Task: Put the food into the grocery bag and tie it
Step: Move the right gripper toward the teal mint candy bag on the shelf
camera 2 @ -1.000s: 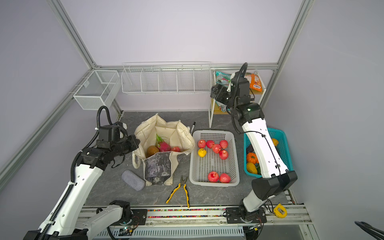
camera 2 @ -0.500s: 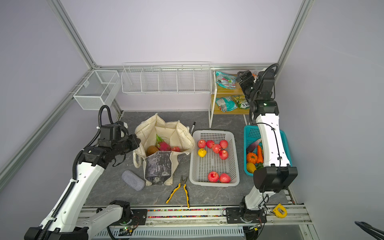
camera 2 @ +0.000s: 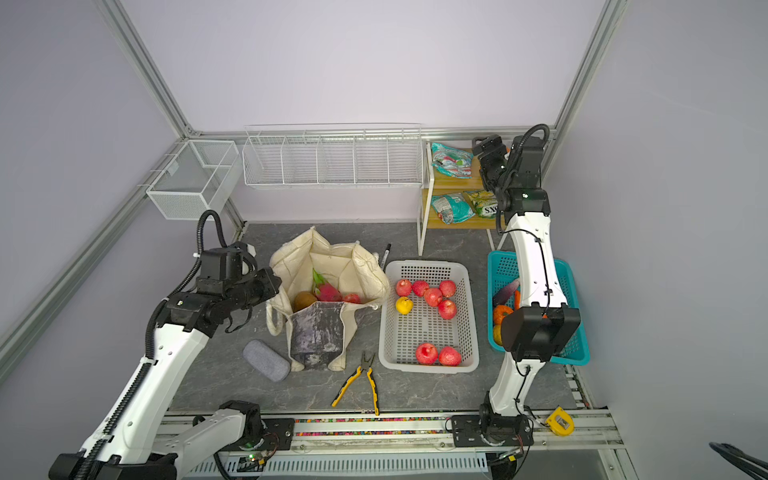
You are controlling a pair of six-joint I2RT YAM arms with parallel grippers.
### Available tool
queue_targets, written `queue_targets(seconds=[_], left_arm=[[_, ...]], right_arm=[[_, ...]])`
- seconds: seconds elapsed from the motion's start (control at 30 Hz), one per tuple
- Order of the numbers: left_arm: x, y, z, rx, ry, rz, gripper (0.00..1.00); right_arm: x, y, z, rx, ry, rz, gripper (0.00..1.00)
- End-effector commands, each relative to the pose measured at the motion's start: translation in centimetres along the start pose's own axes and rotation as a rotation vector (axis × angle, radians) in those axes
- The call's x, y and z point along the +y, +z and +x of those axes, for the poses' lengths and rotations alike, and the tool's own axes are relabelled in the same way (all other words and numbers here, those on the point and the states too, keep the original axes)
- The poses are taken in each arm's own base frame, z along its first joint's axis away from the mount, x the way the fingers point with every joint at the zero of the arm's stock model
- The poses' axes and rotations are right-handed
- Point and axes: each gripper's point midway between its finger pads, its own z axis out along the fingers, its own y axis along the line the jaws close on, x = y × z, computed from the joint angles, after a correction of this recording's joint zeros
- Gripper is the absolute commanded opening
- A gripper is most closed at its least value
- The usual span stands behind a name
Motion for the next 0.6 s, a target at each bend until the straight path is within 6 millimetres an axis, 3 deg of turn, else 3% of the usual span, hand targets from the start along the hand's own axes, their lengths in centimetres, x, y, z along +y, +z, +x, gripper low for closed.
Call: queue_targets(seconds=[0.0,0.13,0.57], left_arm=[[-0.9,-0.7,-1.0,-0.034,0.007,0.024,0.0],[-0.8,-1.0,-1.0,-0.039,0.006,0.021,0.0],[-0.4,-1.5,-0.7,-0.051,0.0,0.013,0.0]], right_arm=[[-1.0,0.8,0.5,0.037,0.052,0.017,0.94],[-2.1,1.2,0.5,0.034,0.066,0.052,1.0],[-5.0,3.2,0.8,0.051,0.133,0.114,0.86]])
